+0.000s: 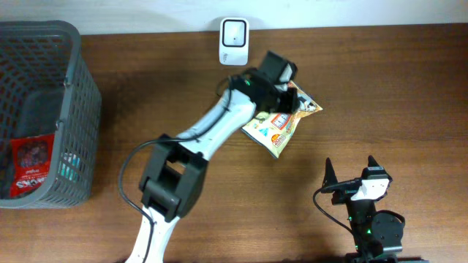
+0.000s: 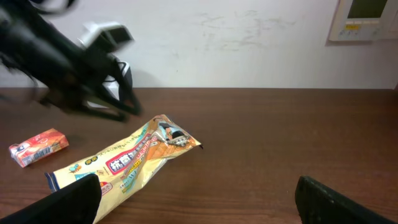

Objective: Scan the item barcode
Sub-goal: 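Carry the orange packet to the scanner and release it beside the bag, then lift the left gripper away from the table toward the basket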

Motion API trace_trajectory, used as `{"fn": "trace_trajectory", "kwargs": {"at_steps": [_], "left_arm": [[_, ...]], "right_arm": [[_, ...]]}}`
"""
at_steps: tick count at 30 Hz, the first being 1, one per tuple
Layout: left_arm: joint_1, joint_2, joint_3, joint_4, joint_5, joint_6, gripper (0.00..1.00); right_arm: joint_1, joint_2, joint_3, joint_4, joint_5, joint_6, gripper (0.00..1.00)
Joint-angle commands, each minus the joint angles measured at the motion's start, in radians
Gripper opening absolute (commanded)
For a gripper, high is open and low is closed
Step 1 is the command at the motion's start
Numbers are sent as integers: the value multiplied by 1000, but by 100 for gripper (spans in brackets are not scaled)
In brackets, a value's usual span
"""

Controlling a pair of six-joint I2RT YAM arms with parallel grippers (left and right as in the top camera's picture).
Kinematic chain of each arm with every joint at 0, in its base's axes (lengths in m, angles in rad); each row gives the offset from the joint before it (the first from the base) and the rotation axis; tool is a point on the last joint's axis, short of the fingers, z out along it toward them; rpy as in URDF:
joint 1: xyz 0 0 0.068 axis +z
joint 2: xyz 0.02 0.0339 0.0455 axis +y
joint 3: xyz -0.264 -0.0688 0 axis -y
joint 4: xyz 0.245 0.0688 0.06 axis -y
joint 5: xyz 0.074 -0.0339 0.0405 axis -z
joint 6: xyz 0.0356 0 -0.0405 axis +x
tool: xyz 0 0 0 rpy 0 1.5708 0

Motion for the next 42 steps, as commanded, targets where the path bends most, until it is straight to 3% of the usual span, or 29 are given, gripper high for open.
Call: {"fn": "trace_trajectory", "kwargs": {"at_steps": [1,2,4,6,11,18,21,30,39,42], "left_arm": [[119,-8,169,-225,-308,59,34],[153,-8,188,-298,-430,59,37],[201,-5,186,-371,-525,59,37],[241,13,182,-426,-529,59,35],[264,90,180,-453,-463,59,16],[247,239,180,-448,-408,59,12],[246,246,181,-498,-315,59,0],[213,244,181,-572,75,59,0],[174,242,245,-598,194,60,0],[183,235,296,-623,193,119,0]], "right_arm": [[-6,-7,-9,-3,-1,-4,99],[-6,-7,-9,-3,-1,-4,98],[-6,-7,-9,-3,-1,-4,99],[-6,-7,-9,-3,-1,-4,98],[-6,-7,-9,-3,-1,-4,98],[-6,-7,-9,-3,-1,-4,98],[-6,-7,-9,-3,-1,-4,99],[-6,-7,-9,-3,-1,-4,98],[-6,-7,-9,-3,-1,-4,99],[-6,-7,-9,-3,-1,-4,99]]}}
